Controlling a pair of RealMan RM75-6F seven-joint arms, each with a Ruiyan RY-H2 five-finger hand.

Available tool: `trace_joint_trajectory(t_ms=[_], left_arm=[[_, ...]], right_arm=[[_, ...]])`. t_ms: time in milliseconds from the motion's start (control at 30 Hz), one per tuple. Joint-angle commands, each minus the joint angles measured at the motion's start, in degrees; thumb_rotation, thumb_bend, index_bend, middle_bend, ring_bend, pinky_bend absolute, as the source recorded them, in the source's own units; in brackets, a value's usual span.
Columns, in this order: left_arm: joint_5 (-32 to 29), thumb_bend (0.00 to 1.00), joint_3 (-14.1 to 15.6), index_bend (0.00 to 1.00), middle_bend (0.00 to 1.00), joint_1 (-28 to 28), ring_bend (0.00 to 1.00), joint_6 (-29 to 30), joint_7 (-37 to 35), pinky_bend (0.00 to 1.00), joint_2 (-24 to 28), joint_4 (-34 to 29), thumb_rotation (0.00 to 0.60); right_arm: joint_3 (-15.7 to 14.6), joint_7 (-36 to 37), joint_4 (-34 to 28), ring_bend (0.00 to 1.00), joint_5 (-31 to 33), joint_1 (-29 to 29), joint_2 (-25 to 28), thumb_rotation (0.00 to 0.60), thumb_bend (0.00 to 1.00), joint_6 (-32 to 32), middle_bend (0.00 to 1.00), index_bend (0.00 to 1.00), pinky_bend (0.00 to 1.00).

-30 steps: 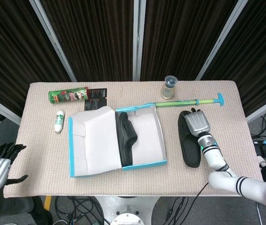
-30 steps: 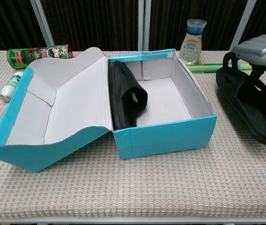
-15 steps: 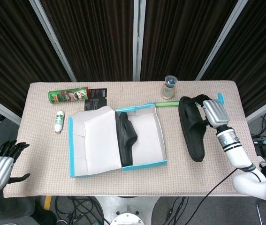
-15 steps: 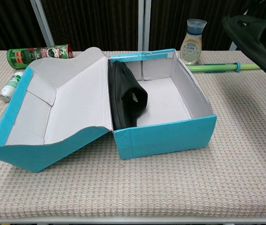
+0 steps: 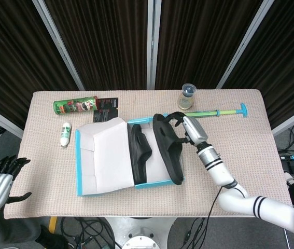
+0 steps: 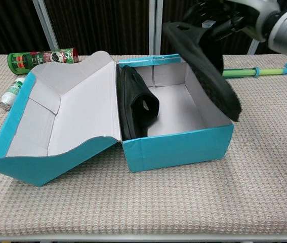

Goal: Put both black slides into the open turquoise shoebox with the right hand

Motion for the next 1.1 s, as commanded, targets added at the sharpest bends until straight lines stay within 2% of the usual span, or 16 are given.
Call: trace_joint_trajectory(t_ms=[33,133,267,500,667,867,933,1000,1033,1100], left_arm=[[-0.08,0.03,-0.12,0.16,0.12,0.02,0.04,0.16,-0.34,0.03,-0.1,0.21,0.6],[-0.17,0.03,-0.15,0.16,0.12,0.0,0.04,0.09,-0.66,0.03,-0.25,0.57,0.6],[-0.3,0.03,-0.12,0.16,0.12,-0.05,0.04,-0.15,-0.95,0.03,-0.35,0.8,0.6],[-0.6,0.03,-0.03,0.16,0.12,0.02,0.04,-0.4,-1.58,0.03,-0.56,1.4,0.6],[-0.37,0.03,-0.07,0.16,0.12,-0.16,0.04,-0.49,-1.85,0.03,-0.65,1.63,0.6],[-0.37,0.03,-0.04,0.16,0.12,-0.25,0.04,-0.64,-1.85,0.03,-0.69,1.66,0.6],[-0.45,0.03,-0.05,0.16,0.12,-0.24,0.04,-0.65,-1.89,0.03,-0.69,1.69,0.6],[-0.46,0.03,-0.04,0.16,0.12,-0.23,0.04,-0.66,-1.86,0.03,-0.68,1.67,0.6],[-0.44,0.03,-0.06,0.16,0.12,-0.26,0.04,-0.66,-1.84,0.03,-0.68,1.65,0.6],[-0.34,0.03,-0.07,0.16,0.12,-0.27,0.04,-0.57,-1.76,0.03,-0.69,1.62,0.6]], right_arm=[[1.47,-2.2,4.5,0.2,2.28,2.17,-5.64,0.6,0.25,-0.22,0.4,0.39,0.41],[2.99,-2.42,8.43,0.2,3.38,3.37,-9.9,0.6,0.25,0.35,0.4,0.39,0.41],[3.34,-3.41,13.11,0.2,3.04,4.63,-13.68,0.6,0.25,0.55,0.4,0.39,0.41],[1.25,-6.39,20.67,0.2,-0.2,5.12,-18.0,0.6,0.25,2.21,0.39,0.39,0.41],[-0.25,-5.64,23.26,0.2,-2.59,4.62,-19.56,0.6,0.25,2.49,0.39,0.39,0.42],[-1.11,-5.66,23.32,0.19,-3.51,3.95,-19.72,0.6,0.25,1.31,0.36,0.37,0.42],[-1.46,-6.34,22.66,0.18,-3.65,3.86,-19.23,0.6,0.24,0.5,0.34,0.33,0.42],[-2.21,-7.6,20.96,0.11,-3.43,3.51,-17.83,0.6,0.23,-1.23,0.26,0.19,0.37],[-2.46,-8.2,19.94,0.07,-3.41,3.29,-17.11,0.6,0.23,-1.61,0.2,0.1,0.31],[-3.09,-9.6,17.46,0.01,-3.54,2.78,-15.29,0.6,0.23,-2.3,0.08,0.01,0.13]])
